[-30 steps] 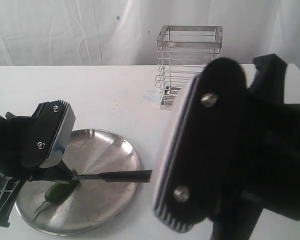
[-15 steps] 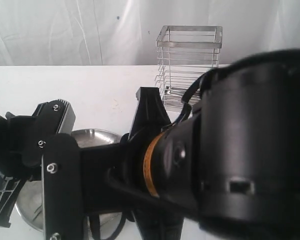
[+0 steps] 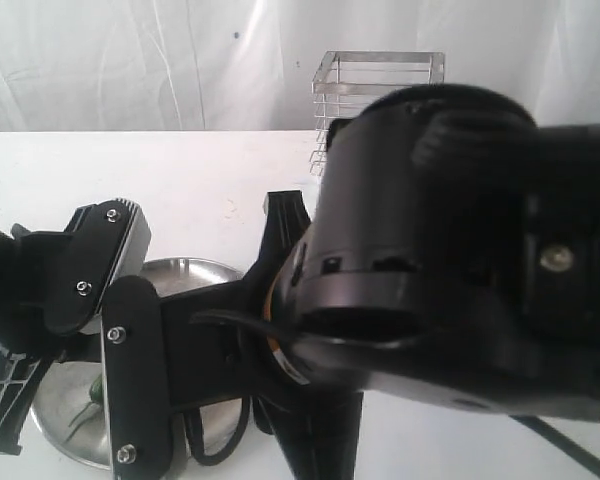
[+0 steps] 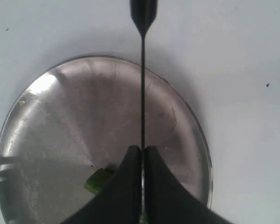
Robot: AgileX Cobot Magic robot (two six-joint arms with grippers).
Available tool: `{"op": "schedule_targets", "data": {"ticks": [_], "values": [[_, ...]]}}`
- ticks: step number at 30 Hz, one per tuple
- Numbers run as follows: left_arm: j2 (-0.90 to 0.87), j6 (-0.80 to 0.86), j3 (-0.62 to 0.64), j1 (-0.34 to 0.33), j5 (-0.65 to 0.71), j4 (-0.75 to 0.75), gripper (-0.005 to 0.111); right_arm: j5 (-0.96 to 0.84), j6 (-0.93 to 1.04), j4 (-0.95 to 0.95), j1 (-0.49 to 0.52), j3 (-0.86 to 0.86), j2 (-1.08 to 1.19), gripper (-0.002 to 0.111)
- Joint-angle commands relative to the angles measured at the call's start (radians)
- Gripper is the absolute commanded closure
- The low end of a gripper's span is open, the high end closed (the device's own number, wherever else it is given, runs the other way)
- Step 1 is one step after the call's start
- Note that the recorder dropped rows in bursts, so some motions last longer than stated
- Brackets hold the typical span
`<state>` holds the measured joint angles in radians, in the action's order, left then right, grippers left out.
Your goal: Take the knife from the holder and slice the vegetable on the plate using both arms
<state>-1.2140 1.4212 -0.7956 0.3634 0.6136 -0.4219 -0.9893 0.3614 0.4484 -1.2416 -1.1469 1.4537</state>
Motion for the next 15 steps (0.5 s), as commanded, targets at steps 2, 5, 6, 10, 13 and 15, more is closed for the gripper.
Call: {"op": "schedule_targets", "data": {"ticks": [2, 5, 6, 10, 13, 15], "values": [[0.004, -0.011, -0.003, 0.001, 0.016, -0.012, 0.107, 0.008, 0.013, -0.001, 0.007, -0.009, 0.016, 0.074], [0.004, -0.011, -0.003, 0.001, 0.016, -0.012, 0.107, 0.01, -0.006, 0.015, 0.007, -0.009, 0.016, 0.082], [0.004, -0.011, -0.003, 0.001, 0.016, -0.012, 0.107, 0.01, -0.008, 0.028, 0.007, -0.009, 0.016, 0.085], [0.004, -0.013, -0.003, 0.001, 0.016, -0.012, 0.107, 0.016, -0.031, 0.046, 0.007, -0.009, 0.016, 0.095], [0.004, -0.011, -0.003, 0.001, 0.009, -0.018, 0.107, 0.038, -0.082, 0.046, 0.007, -0.009, 0.016, 0.106], [0.005, -0.011, -0.003, 0.001, 0.003, -0.022, 0.107, 0.049, -0.143, 0.046, 0.007, -0.009, 0.016, 0.108]]}}
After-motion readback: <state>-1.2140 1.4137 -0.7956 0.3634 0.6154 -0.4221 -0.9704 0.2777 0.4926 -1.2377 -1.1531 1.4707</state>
